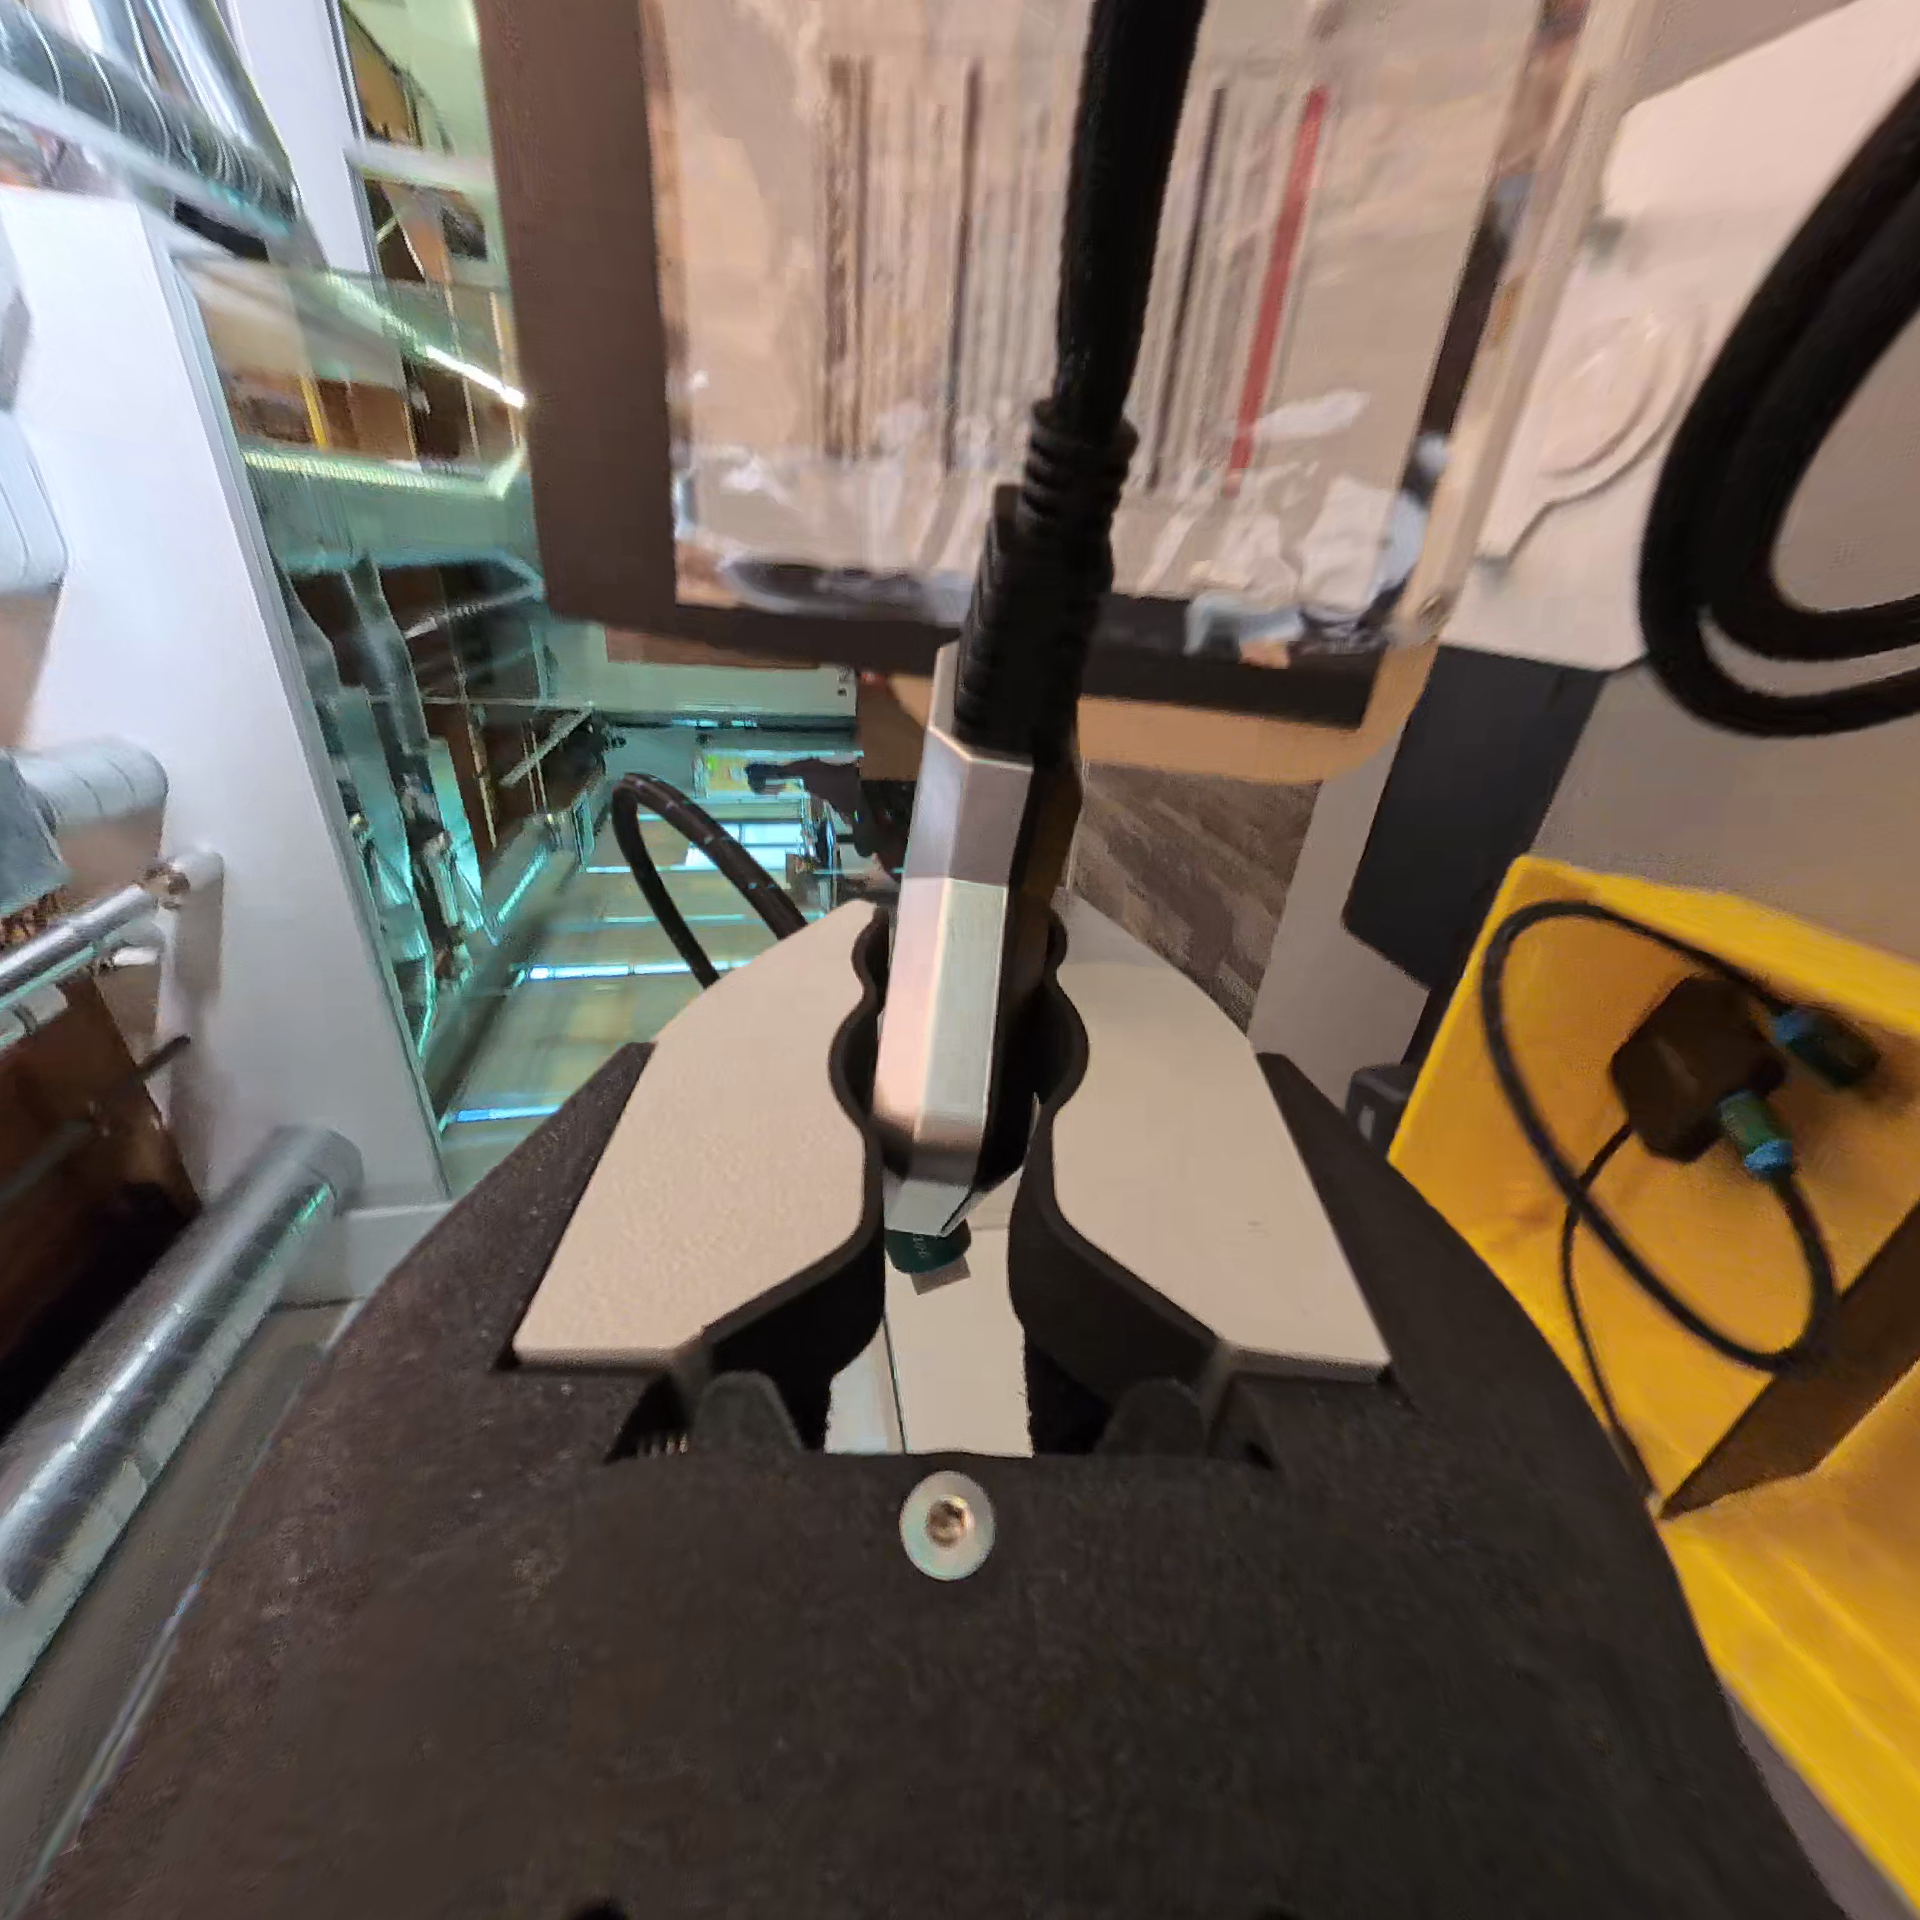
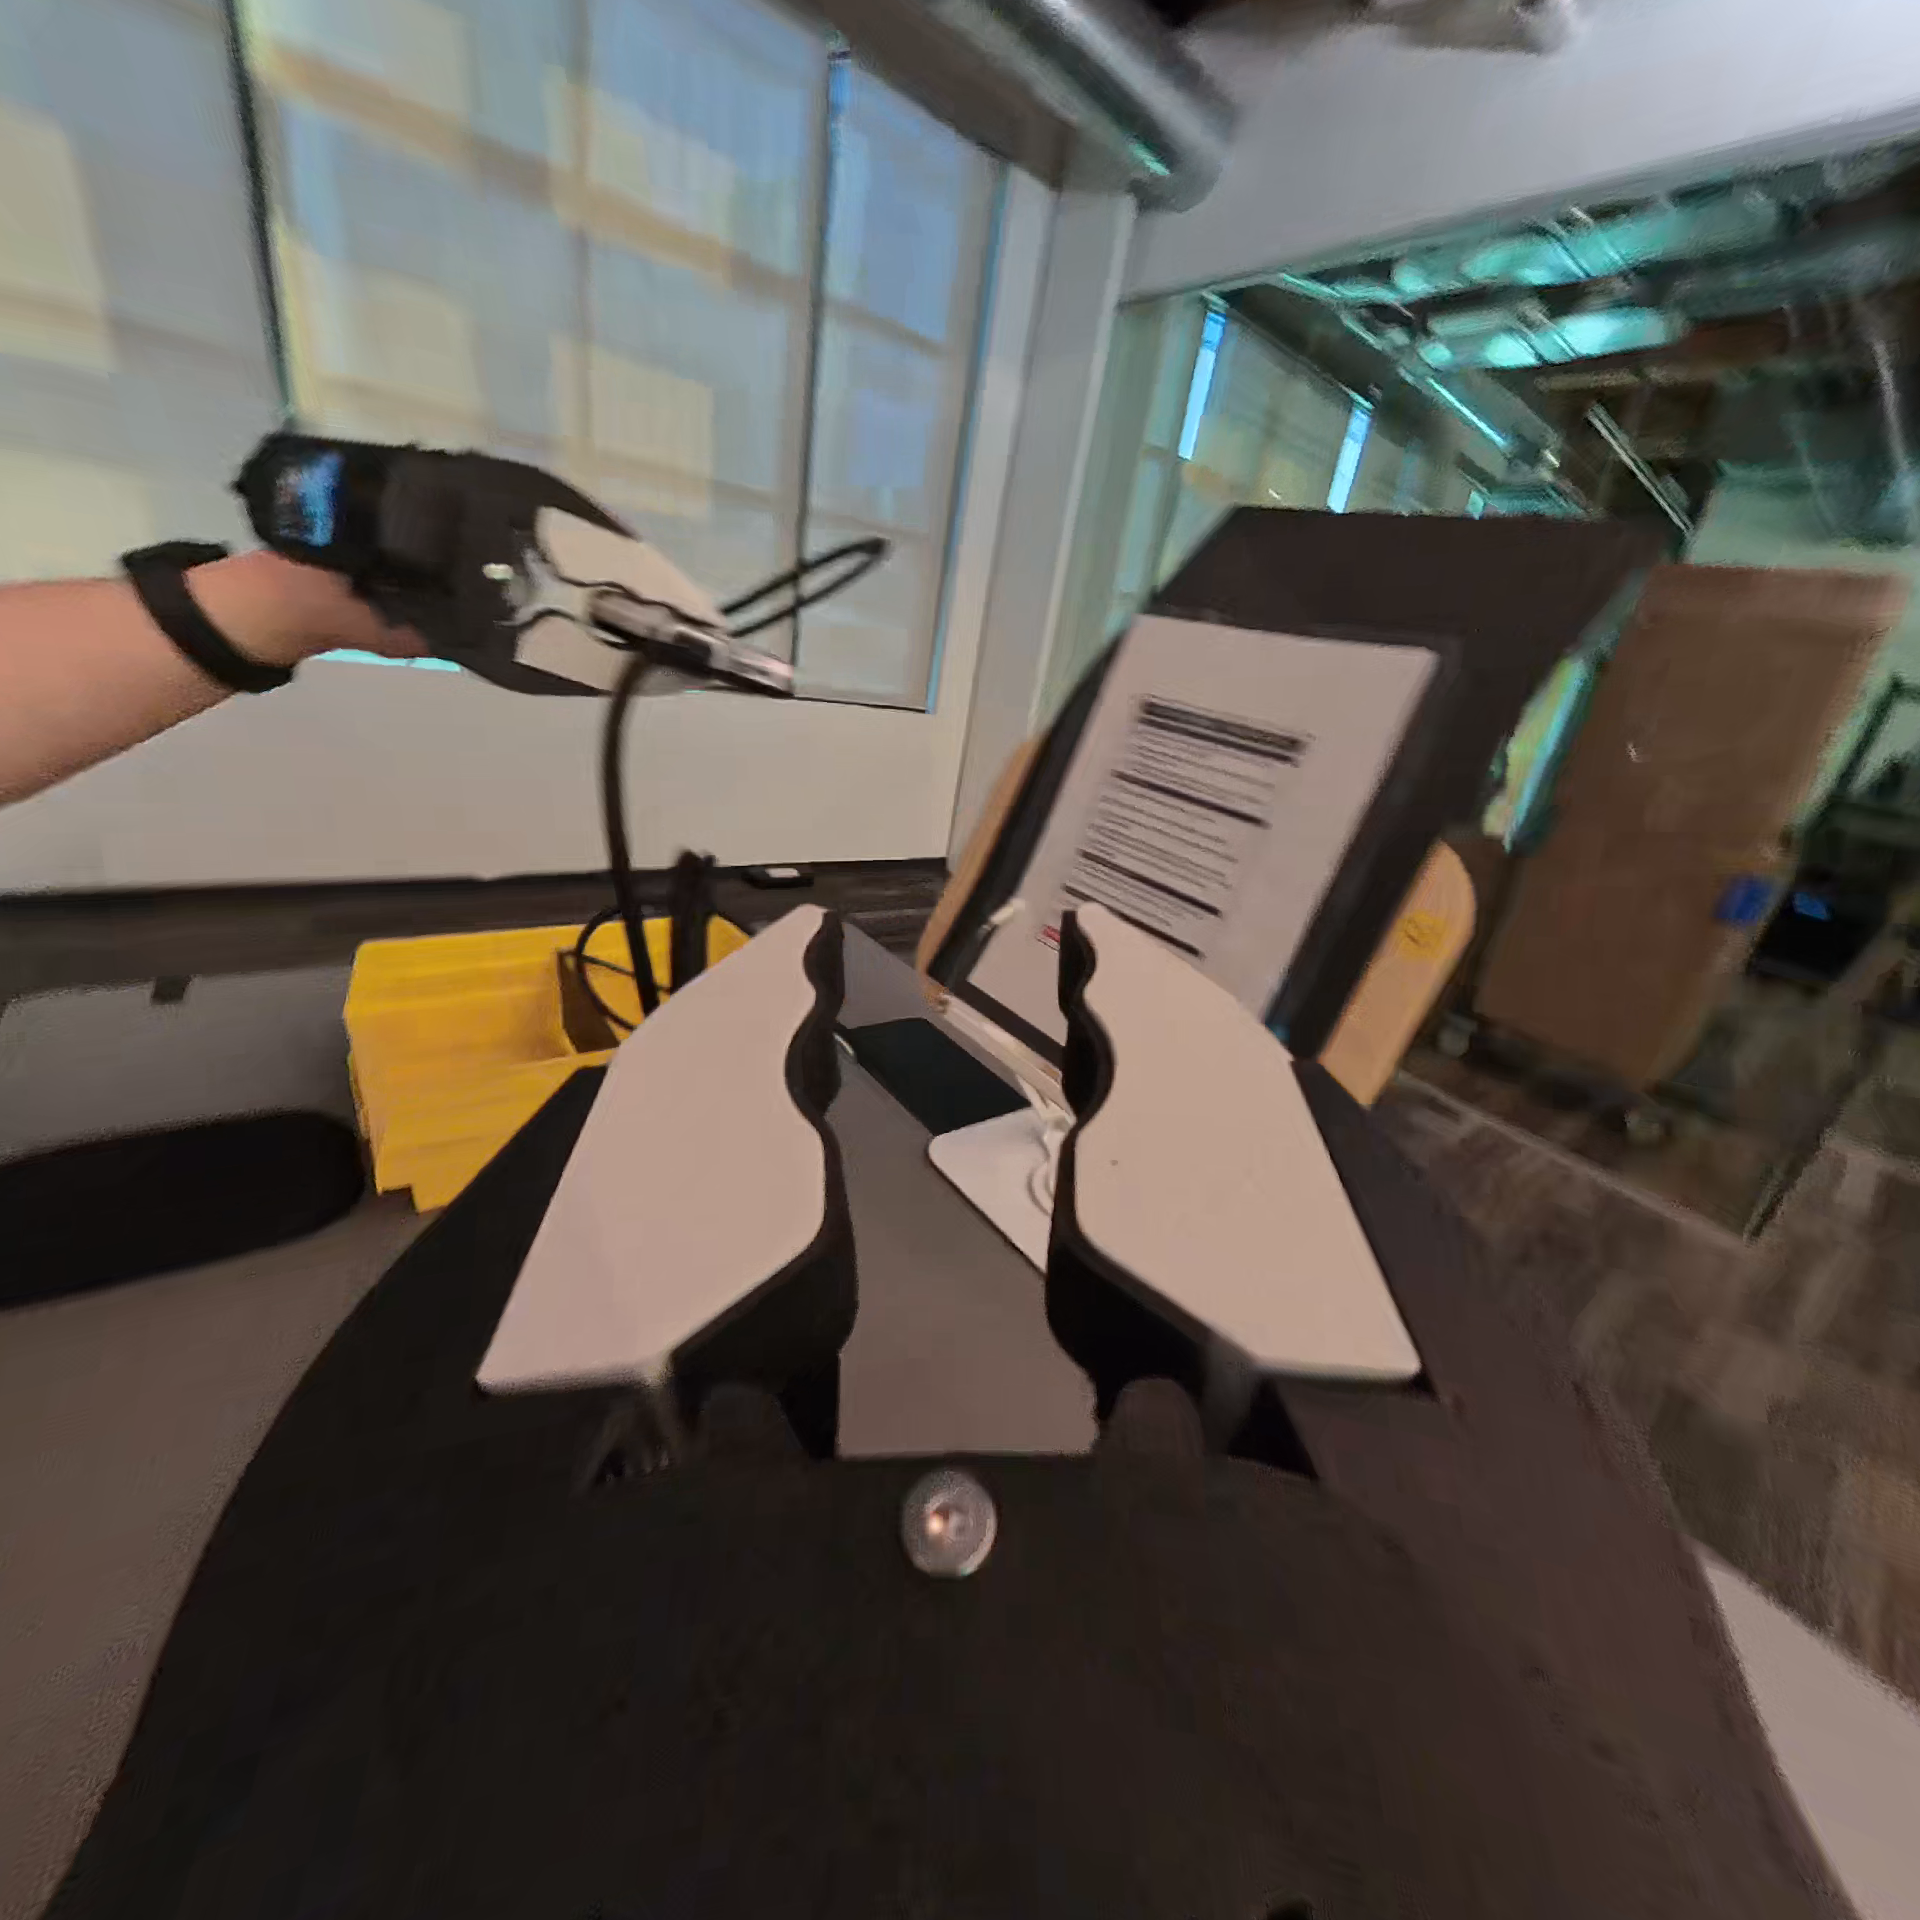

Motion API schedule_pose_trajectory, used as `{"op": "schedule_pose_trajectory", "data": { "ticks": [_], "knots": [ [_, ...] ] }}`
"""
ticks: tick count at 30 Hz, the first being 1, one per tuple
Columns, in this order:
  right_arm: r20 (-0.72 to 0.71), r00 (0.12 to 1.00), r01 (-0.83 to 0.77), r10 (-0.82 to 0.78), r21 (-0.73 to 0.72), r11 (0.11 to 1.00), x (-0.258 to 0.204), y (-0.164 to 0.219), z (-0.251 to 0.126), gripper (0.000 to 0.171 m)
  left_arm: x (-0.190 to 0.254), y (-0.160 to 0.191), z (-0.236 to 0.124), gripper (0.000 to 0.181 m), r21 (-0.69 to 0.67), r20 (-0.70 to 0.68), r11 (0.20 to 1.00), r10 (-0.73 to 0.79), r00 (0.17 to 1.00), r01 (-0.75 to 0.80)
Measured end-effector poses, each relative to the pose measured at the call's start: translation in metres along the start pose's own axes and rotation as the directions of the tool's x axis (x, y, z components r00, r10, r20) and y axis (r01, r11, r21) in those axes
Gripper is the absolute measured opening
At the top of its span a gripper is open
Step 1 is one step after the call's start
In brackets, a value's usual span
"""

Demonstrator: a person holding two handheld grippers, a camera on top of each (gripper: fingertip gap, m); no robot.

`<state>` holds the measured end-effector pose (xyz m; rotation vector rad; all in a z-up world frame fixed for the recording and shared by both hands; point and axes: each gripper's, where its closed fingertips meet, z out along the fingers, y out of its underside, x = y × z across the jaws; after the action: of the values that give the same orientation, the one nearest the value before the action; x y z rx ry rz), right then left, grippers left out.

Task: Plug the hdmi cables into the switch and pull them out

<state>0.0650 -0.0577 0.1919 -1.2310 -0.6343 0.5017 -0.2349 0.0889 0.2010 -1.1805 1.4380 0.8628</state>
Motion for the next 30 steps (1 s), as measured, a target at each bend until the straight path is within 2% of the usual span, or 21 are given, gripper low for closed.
{"op": "schedule_pose_trajectory", "data": {
  "ticks": [2,4,6,8,13,18,22,26,30],
  "knots": [
    [0.085,0.984,0.158,-0.158,0.002,0.987,-0.042,0.002,0.021,0.043,0.022,-0.025,0.003,0.024,0.024,0.006,0.999,0.036,0.999,-0.036],
    [0.159,0.928,0.343,-0.336,-0.017,0.939,-0.08,0.011,0.034,0.043,0.039,-0.049,0.003,0.023,0.041,0.051,0.993,0.108,0.993,-0.11],
    [0.169,0.846,0.511,-0.505,0.009,0.86,-0.105,0.018,0.042,0.043,0.055,-0.072,0.001,0.023,0.065,0.075,0.985,0.157,0.985,-0.161],
    [0.151,0.783,0.608,-0.603,0.018,0.794,-0.118,0.023,0.049,0.043,0.07,-0.092,0.0,0.023,0.088,0.072,0.98,0.174,0.982,-0.18],
    [0.142,0.776,0.629,-0.615,-0.103,0.771,-0.109,0.05,0.068,0.042,0.088,-0.122,0.002,0.024,0.092,0.079,0.979,0.173,0.982,-0.18],
    [0.168,0.808,0.588,-0.565,-0.159,0.793,-0.099,0.071,0.076,0.042,0.096,-0.137,0.003,0.024,0.091,0.109,0.976,0.189,0.976,-0.199],
    [0.108,0.811,0.582,-0.576,-0.253,0.773,-0.08,0.083,0.081,0.042,0.094,-0.143,-0.001,0.024,0.079,0.15,0.978,0.18,0.972,-0.193],
    [0.109,0.836,0.546,-0.538,-0.257,0.797,-0.078,0.086,0.083,0.037,0.096,-0.148,-0.008,0.023,0.061,0.18,0.976,0.196,0.964,-0.209],
    [0.172,0.832,0.554,-0.527,-0.269,0.788,-0.08,0.093,0.079,0.033,0.111,-0.15,-0.014,0.023,0.04,0.123,0.968,0.239,0.963,-0.246]
  ]
}}
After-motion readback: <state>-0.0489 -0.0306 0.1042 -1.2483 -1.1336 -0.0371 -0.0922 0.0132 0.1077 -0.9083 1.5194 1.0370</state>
